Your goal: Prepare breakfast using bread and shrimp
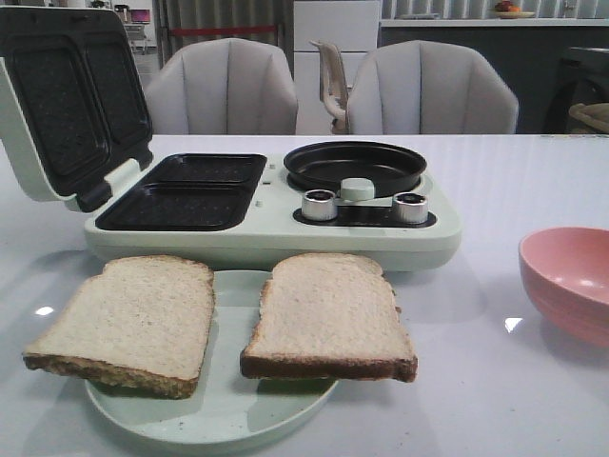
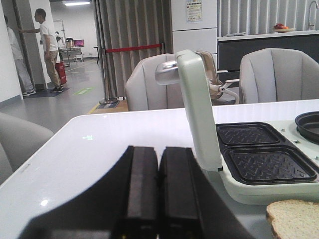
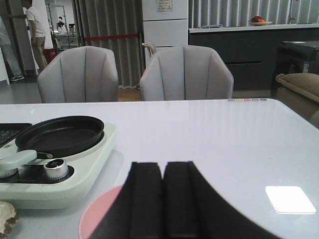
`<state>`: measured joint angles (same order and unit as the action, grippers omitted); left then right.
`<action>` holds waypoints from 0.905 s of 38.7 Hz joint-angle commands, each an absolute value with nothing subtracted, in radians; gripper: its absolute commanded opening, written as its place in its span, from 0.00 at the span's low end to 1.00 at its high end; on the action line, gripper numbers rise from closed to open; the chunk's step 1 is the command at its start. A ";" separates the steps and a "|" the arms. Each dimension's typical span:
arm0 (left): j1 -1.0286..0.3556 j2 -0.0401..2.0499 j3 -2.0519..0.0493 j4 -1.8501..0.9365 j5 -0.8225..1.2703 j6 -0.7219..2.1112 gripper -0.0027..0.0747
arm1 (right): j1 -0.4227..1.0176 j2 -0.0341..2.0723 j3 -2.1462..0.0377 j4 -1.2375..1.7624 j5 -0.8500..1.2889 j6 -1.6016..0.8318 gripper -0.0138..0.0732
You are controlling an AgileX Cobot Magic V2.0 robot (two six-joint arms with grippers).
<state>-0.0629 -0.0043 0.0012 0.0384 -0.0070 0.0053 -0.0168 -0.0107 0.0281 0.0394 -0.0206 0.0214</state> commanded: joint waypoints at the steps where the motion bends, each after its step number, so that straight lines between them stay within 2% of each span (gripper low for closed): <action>1: -0.063 -0.023 0.008 0.035 -0.092 0.000 0.16 | -0.020 -0.033 0.010 0.036 -0.112 0.017 0.20; 30: -0.063 -0.023 0.008 0.035 -0.093 0.000 0.16 | -0.020 -0.033 -0.001 0.036 -0.156 0.017 0.20; 35: -0.063 -0.023 0.001 0.038 -0.215 0.000 0.16 | -0.020 -0.032 -0.084 0.036 -0.076 0.017 0.20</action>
<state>-0.0629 -0.0043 0.0012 0.0384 -0.0416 0.0053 -0.0168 -0.0107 0.0058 0.0394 -0.0277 0.0214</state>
